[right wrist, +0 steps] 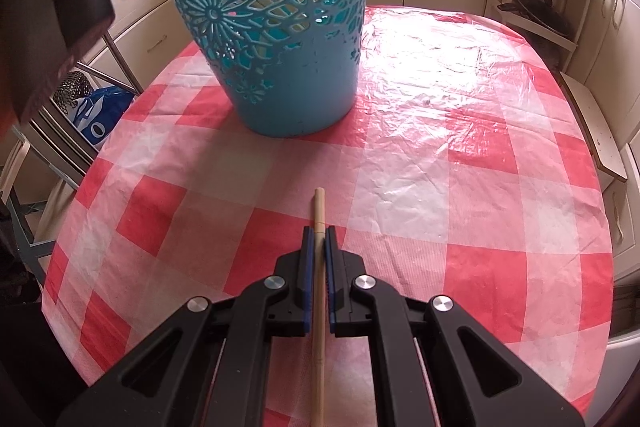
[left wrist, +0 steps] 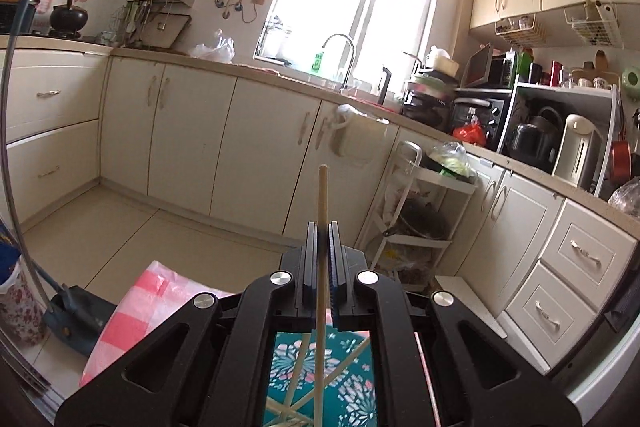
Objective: Organize utensils
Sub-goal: 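Open the left gripper to drop the stick into the basket, then carry the stick in the right gripper over the basket and open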
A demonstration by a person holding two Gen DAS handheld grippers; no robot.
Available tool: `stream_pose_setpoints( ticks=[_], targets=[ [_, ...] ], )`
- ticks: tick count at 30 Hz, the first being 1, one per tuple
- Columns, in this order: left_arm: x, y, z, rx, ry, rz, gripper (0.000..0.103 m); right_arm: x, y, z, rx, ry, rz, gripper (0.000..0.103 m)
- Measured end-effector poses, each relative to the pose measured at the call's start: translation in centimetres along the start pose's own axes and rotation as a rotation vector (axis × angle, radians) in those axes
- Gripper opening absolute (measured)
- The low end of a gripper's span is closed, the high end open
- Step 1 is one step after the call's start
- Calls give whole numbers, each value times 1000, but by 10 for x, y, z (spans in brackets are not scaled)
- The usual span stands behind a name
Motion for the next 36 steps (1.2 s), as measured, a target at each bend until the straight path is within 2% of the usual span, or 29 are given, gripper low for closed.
stream_pose_setpoints(
  ticks=[6, 8, 10, 12, 16, 19, 22, 27, 31, 36],
  targets=[
    [-3, -8, 19, 4, -75, 4, 5, 0, 0, 1, -3, 0, 2, 6],
    [-8, -8, 25, 22, -113, 10, 12, -1, 0, 1, -6, -4, -1, 6],
    [-18, -13, 29, 31, -146, 1, 40, -2, 0, 2, -13, -8, -6, 6],
    [-34, -22, 31, 20, -153, -21, 54, -2, 3, 2, -12, -15, -19, 6],
    [-81, -48, 38, -40, -164, -70, 71, -4, 11, 3, 3, -20, -34, 6],
    [-106, -65, 50, -105, -184, -95, 74, -5, 13, 4, 1, -11, -40, 6],
    [-110, -75, 62, -145, -229, -99, 74, -6, 11, 7, -4, 1, -28, 6],
    [-113, -74, 64, -77, -247, -108, 74, -7, 8, 11, -16, 11, -13, 6],
    [-108, -72, 60, -45, -265, -113, 75, -6, 0, 13, -74, 22, 24, 6],
    [-98, -71, 62, -44, -318, -111, 75, -6, 8, 9, -18, 7, -22, 6]
  ],
)
Point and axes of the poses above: each gripper's, at about its wrist camera, not at the fingertips, and x roughly the way its jaws point, y to its right, z to its underside, the point moved 2 cm from there along x, roughly the way its jaws point, and after that the axes turned 7 degrees about x, right-handed, at the moved point
